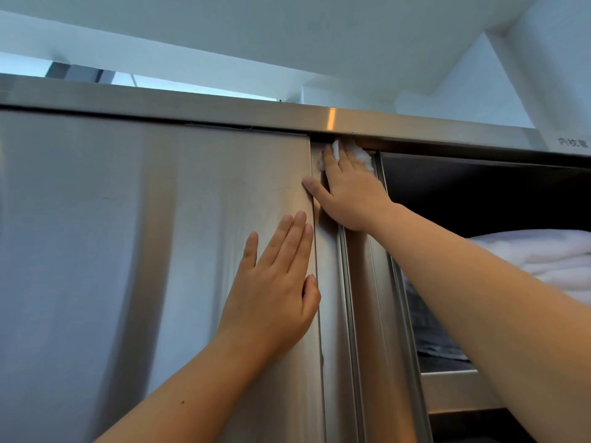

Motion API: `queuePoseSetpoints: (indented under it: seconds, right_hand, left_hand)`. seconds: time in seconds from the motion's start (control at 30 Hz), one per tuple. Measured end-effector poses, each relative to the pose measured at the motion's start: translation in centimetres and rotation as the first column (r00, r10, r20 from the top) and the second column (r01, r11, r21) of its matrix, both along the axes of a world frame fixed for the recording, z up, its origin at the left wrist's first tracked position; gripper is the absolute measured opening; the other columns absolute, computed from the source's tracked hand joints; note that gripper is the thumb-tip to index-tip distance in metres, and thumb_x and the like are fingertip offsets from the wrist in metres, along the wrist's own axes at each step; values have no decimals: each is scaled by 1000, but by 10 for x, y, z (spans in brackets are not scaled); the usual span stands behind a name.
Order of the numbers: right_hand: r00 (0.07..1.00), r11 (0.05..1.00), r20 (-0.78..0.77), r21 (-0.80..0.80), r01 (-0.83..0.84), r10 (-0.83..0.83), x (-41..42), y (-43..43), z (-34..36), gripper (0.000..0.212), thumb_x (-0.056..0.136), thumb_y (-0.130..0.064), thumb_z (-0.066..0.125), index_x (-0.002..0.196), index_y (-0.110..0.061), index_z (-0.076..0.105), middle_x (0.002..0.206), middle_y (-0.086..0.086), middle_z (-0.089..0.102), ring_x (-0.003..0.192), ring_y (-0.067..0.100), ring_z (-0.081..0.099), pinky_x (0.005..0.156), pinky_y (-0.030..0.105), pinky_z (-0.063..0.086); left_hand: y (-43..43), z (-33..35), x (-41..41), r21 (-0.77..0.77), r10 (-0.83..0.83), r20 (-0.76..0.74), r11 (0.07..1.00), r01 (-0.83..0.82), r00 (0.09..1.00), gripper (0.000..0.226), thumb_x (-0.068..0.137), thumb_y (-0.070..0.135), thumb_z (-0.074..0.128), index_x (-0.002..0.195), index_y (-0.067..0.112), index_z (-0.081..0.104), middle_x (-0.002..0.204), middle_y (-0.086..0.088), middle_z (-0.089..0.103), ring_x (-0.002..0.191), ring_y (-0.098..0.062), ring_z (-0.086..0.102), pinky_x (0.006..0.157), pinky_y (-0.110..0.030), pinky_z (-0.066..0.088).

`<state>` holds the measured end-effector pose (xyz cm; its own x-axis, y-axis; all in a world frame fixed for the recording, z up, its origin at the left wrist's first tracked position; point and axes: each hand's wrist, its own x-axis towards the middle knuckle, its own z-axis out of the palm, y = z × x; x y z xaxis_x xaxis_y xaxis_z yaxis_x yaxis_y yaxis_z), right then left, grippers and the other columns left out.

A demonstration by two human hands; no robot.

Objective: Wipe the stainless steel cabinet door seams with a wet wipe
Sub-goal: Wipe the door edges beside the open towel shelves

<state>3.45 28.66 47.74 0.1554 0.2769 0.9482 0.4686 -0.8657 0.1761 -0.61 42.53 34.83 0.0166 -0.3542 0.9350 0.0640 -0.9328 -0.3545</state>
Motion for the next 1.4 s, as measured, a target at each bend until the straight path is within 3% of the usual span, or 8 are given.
queuePoseSetpoints:
  seconds: [0.33,0.5,0.77,1.4]
  right_hand:
    - [999,999,-6,-9,-32,32,4,-1,-39,74,95,-55,22,148,-8,-1,156,14,-6,144,24,-7,115,38,-1]
    - [996,996,-28,4,-89,89,2,-1,-64,70,97,-50,23,148,-9,-2,156,13,-9,143,22,-9,114,35,-3]
    - [991,992,-46,1,-126,126,0,0,-121,67,98,-44,24,148,-9,-3,155,13,-12,143,21,-12,111,29,-11]
    - [982,984,-60,-3,-178,177,-6,-2,-211,68,98,-43,30,146,-7,-1,155,15,-8,143,22,-12,113,31,-9]
  left_hand:
    - [-1,1,-1,11,28,0,1000,-28,1000,59,87,31,27,138,2,36,146,-13,33,134,-22,24,104,-49,22]
    - [1,-6,-2,12,31,-45,999,-31,999,59,90,32,22,143,4,25,150,-10,20,139,-22,17,110,-45,17]
    - [10,-35,-9,47,71,-24,996,-69,997,59,88,29,28,137,-2,38,145,-19,33,135,-31,31,105,-53,26]
    - [-5,-102,-8,-6,63,-58,998,-64,996,59,91,28,29,140,-3,29,148,-20,28,137,-31,26,109,-47,21]
